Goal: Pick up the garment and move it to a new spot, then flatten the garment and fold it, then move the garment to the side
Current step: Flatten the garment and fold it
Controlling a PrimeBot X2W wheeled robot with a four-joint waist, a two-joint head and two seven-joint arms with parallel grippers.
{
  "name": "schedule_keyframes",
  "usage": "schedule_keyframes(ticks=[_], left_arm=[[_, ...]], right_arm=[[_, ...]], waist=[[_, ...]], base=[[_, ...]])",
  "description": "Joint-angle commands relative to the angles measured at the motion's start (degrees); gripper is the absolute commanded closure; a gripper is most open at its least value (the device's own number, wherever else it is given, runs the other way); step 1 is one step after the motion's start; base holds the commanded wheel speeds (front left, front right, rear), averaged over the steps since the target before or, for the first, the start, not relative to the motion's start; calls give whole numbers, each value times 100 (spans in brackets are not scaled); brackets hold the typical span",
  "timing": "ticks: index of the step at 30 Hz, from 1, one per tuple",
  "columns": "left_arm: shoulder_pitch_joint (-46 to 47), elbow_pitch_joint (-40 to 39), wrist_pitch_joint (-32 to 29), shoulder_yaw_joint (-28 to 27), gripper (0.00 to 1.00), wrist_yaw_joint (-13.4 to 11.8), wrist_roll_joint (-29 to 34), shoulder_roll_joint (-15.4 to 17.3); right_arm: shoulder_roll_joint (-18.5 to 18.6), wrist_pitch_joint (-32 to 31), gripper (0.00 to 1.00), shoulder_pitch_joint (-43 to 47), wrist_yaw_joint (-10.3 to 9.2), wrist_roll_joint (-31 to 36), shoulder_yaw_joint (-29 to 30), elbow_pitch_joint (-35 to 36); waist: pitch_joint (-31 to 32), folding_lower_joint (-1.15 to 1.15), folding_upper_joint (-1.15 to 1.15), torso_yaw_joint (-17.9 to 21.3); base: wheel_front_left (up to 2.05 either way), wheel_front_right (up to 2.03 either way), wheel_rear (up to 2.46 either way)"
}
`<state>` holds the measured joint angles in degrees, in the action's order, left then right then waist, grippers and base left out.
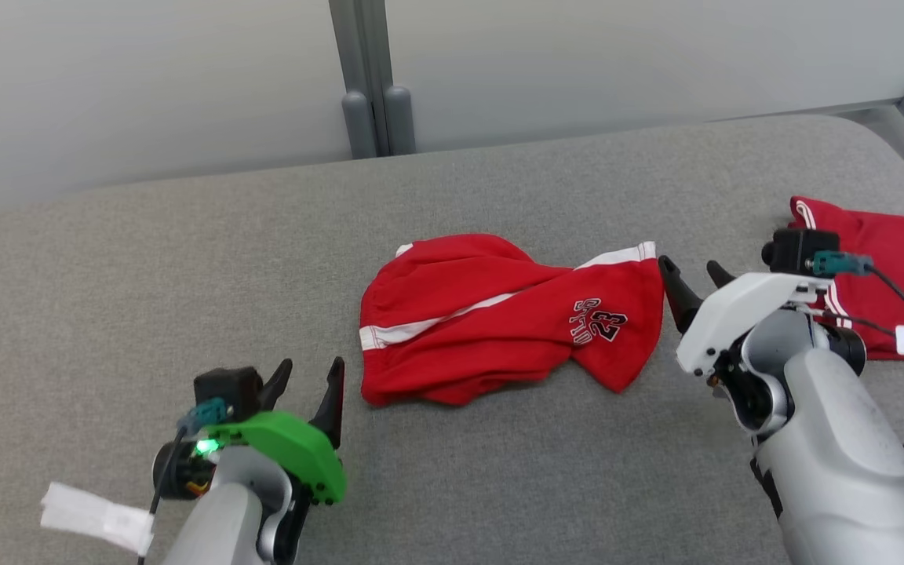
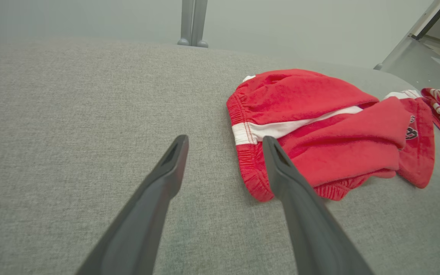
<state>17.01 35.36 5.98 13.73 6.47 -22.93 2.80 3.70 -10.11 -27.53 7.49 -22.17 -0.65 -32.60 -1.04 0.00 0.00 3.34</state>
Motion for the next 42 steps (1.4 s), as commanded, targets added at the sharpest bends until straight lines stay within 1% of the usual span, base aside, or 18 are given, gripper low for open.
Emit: schedule_keyframes(ticks=[1, 3, 6, 11, 13, 16, 21, 23, 24, 25, 27, 30, 34, 38, 42], left_arm=[[281, 119, -180, 123, 0, -79, -97, 20], [610, 323, -464, 296, 0, -178, -278, 23], [980, 537, -709, 487, 0, -313, -447, 21], [1423, 864, -1029, 818, 0, -423, -650, 22], [1554, 954, -1033, 924, 0, -465, -704, 24], [1710, 1173, -1013, 1039, 0, -633, -672, 25], [1988, 1606, -1007, 1106, 0, -893, -711, 24], [2059, 1737, -977, 1117, 0, -946, -734, 24], [2086, 1790, -947, 1129, 48, -960, -752, 25], [2115, 1833, -925, 1147, 100, -946, -778, 24], [2147, 1901, -896, 1195, 100, -877, -817, 23], [2178, 1995, -847, 1288, 100, -845, -902, 24], [2231, 2044, -769, 1419, 100, -797, -1052, 23], [2277, 2075, -684, 1571, 100, -775, -1162, 23], [2335, 2129, -610, 1694, 100, -763, -1274, 23]], right_arm=[[4, -197, 0, -212, -1, 41, 60, -126], [-22, -458, 0, -527, -1, 122, 140, -321], [-38, -689, 0, -874, -1, 327, 272, -566], [-68, -761, 0, -1313, -1, 499, 384, -789], [-72, -707, 0, -1414, -1, 485, 357, -832], [-76, -699, 0, -1507, -1, 408, 231, -921], [-71, -889, 0, -1681, -1, 400, 122, -1082], [-74, -1005, 0, -1776, -1, 374, 118, -1151], [-75, -1067, 0, -1810, -1, 336, 113, -1177], [-75, -1137, 0, -1846, -1, 279, 91, -1207], [-74, -1250, 0, -1906, -1, 137, 64, -1231], [-72, -1416, 0, -2019, -1, -67, 87, -1333], [-75, -1507, 0, -2223, -1, -122, 115, -1568], [-73, -1609, 0, -2408, -2, -598, -88, -1818], [-75, -1708, 0, -2572, -1, -977, -441, -2114]], waist=[[-224, 0, 0, 39], [-371, 0, 0, 72], [-555, 0, 0, 128], [-798, 0, 0, 211], [-869, 0, 0, 236], [-944, 0, 0, 276], [-1057, 0, 0, 379], [-1098, 0, 0, 406], [-1113, 0, 0, 412], [-1127, 0, 0, 417], [-1149, 0, 0, 420], [-1183, 0, 0, 413], [-1226, 0, 0, 374], [-1238, 0, 0, 338], [-1229, 0, 0, 331]], base=[[0, 0, 0], [0, 0, 0], [0, 0, 0], [0, 0, 0], [0, 0, 0], [0, 0, 0], [0, 0, 0], [0, 0, 0], [0, 0, 0], [0, 0, 0], [0, 0, 0], [0, 0, 0], [0, 0, 0], [0, 0, 0], [0, 0, 0]])
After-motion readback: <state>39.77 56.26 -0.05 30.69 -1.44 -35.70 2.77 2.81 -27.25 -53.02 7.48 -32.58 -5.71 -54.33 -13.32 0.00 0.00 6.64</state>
